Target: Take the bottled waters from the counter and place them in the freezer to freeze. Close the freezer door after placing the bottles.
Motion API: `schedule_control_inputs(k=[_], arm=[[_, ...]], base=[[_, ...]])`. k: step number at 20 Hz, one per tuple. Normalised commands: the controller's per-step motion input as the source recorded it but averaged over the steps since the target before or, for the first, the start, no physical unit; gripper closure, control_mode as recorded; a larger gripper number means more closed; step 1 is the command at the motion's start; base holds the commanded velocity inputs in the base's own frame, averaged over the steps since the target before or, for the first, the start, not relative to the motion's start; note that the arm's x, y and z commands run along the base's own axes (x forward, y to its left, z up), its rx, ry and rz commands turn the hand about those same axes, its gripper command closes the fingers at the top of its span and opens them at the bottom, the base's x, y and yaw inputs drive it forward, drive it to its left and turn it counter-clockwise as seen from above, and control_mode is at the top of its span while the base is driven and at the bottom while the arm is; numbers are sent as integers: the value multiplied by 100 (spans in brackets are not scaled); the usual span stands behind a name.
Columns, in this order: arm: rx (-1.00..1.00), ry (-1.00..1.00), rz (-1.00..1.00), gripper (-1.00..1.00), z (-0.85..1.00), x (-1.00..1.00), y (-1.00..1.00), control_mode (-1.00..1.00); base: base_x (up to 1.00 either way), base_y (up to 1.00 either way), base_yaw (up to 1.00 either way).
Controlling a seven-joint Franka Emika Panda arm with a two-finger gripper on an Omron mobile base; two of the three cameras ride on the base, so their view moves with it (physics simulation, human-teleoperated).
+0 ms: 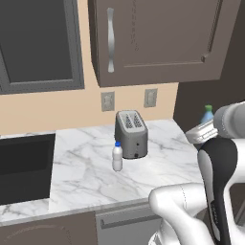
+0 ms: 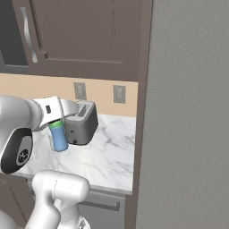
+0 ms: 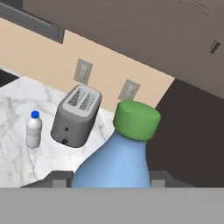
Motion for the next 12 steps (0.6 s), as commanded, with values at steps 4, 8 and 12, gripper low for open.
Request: schedule_control_inputs(k=[4,8,12], arm=[[0,-1,0,100,0,0,0,-100],[0,0,0,100,0,0,0,-100],[0,0,0,100,0,0,0,-100]], base=[[0,0,0],[0,0,0],[0,0,0]])
